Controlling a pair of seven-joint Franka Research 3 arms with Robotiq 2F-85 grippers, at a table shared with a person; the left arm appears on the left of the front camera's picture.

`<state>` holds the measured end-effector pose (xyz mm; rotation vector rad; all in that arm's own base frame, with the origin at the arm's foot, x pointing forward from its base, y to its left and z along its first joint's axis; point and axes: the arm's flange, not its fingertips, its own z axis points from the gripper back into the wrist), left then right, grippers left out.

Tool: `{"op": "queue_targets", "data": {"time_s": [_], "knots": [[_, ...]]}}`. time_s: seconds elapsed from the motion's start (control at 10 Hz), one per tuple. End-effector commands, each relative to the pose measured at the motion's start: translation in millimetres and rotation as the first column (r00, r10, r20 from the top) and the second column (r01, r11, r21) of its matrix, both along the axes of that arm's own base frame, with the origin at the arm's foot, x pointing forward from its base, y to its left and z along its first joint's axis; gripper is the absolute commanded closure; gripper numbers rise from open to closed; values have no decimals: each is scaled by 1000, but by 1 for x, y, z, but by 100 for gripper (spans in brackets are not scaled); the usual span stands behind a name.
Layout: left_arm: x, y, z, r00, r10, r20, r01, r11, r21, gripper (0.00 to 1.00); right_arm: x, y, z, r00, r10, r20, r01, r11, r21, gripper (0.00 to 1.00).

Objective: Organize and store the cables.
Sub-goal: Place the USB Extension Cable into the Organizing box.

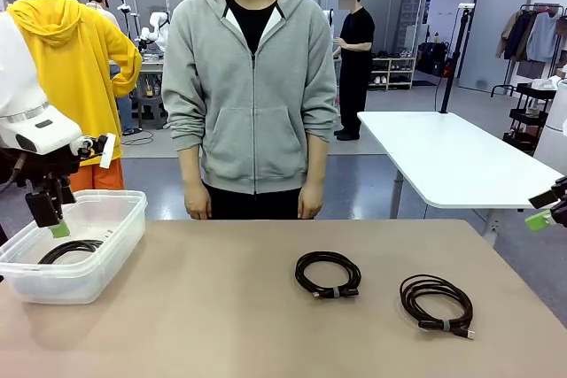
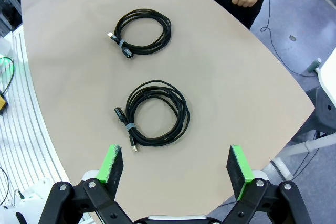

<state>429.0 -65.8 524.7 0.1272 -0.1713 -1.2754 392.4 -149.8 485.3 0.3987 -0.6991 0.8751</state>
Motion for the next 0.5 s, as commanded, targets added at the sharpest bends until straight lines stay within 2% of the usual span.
{"op": "queue_targets", "data": {"time_s": [0.0,0.1,0.2,0.4], "knots": [[-13,-13,2,1000,-7,14,7,1000,-30,0,0,1,2,1000,-3,1,3,1000,11,0],[-18,-28,3,999,-32,35,33,999,-35,0,0,1,2,1000,-3,1,3,1000,11,0],[-18,-36,0,999,-24,33,24,1000,-2,0,0,1,2,1000,-3,1,3,1000,11,0],[-27,-36,-1,999,13,43,-12,1000,-22,0,0,1,2,1000,-3,1,3,1000,11,0]]}}
